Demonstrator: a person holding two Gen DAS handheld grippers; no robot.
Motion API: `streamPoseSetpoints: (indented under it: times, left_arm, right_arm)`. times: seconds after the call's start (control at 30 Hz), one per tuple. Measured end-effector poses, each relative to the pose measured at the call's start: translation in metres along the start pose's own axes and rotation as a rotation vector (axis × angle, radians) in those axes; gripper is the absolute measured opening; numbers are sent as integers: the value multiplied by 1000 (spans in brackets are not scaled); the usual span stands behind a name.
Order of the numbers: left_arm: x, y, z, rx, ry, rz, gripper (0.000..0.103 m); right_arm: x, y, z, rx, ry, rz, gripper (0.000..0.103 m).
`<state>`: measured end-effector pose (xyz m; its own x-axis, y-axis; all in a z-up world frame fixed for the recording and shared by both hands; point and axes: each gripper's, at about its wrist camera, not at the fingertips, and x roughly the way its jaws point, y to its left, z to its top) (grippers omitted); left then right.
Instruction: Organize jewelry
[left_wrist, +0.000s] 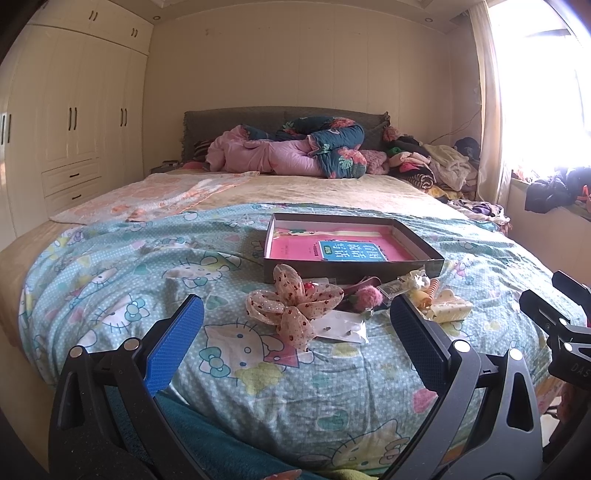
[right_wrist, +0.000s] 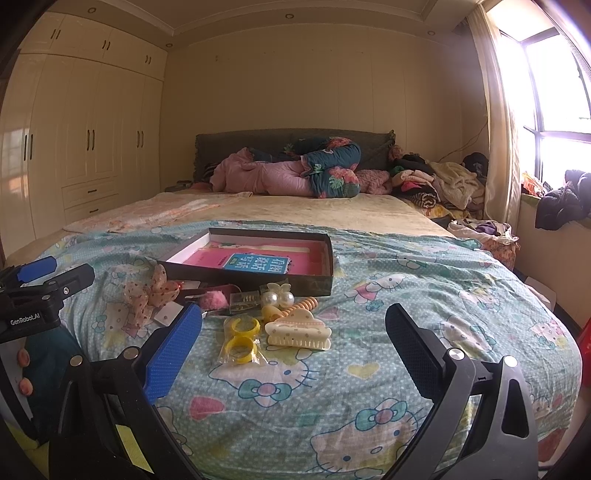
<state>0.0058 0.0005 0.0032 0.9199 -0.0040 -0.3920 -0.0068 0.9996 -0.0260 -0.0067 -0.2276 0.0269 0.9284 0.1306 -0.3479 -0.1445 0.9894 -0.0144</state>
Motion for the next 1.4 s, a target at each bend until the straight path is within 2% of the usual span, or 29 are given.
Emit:
streamPoseSetpoints:
  times: [0.27,0.4,0.73,1.07,1.23,1.4]
  left_arm:
    - [1,2,-2,-4,10,9,93]
    - [4,8,-3,-13,12,22,93]
    - [29,30,-1,-64,93,34,93]
    - [60,42,6,-93,159,39,93]
    - [78,37,10,-81,194,17,93]
    - [96,38,13,-102,218,-49,93]
  right_arm:
    - [-4,1,0,-2,9,6,97]
    - [13,4,-4,-12,22,28,97]
    - [50,23,2,-57,120,101,97]
    - [79,26,7,-65,164,108,97]
    - [96,24,11,-49,184,97,97]
    - [115,17,12,-41,215,73,97]
